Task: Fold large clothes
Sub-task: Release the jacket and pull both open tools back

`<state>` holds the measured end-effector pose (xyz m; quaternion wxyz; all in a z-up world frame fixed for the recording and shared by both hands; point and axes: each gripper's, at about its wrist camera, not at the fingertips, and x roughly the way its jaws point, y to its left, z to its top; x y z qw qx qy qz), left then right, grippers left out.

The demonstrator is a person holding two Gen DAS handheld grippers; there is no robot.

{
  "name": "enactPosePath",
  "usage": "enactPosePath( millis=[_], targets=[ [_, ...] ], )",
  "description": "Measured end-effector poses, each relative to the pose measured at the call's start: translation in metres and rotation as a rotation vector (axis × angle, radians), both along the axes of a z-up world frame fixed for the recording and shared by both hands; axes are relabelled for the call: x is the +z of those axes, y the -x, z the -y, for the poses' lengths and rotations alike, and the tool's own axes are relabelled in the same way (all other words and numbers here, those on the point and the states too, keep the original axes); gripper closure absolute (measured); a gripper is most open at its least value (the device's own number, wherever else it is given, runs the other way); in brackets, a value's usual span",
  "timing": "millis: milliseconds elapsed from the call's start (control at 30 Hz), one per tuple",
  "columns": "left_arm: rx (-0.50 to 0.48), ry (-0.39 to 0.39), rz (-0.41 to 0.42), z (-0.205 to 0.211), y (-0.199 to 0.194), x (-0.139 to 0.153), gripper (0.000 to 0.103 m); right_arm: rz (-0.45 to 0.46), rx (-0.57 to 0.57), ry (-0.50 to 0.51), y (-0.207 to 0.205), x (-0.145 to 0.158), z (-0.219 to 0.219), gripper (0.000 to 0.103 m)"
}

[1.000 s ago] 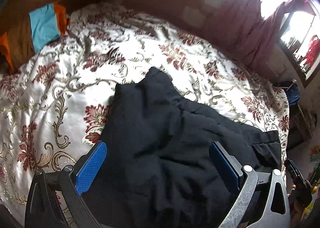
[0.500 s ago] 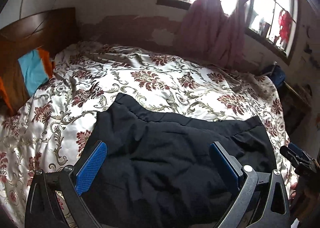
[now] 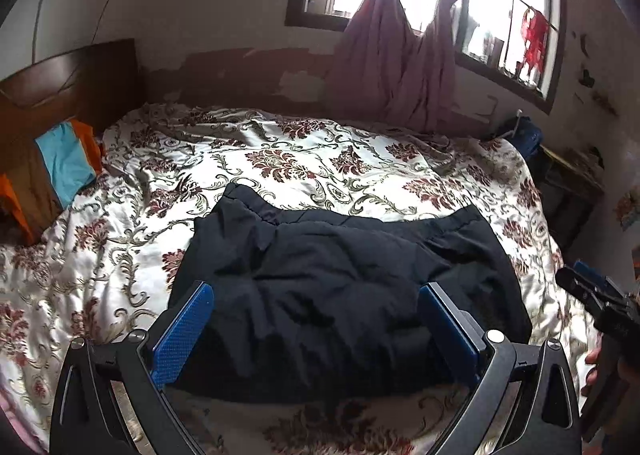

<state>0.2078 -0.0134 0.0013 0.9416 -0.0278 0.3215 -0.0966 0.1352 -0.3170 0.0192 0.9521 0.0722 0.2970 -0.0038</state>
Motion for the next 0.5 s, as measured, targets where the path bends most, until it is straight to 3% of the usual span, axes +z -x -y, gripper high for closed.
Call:
enactPosePath(
  millis=[500],
  targets=[
    [0.012,-0.008,0.078,-0.012,0.066,0.022,0.0,0.034,0.075,0.037,0.057,0.024,-0.046,0.002]
  ],
)
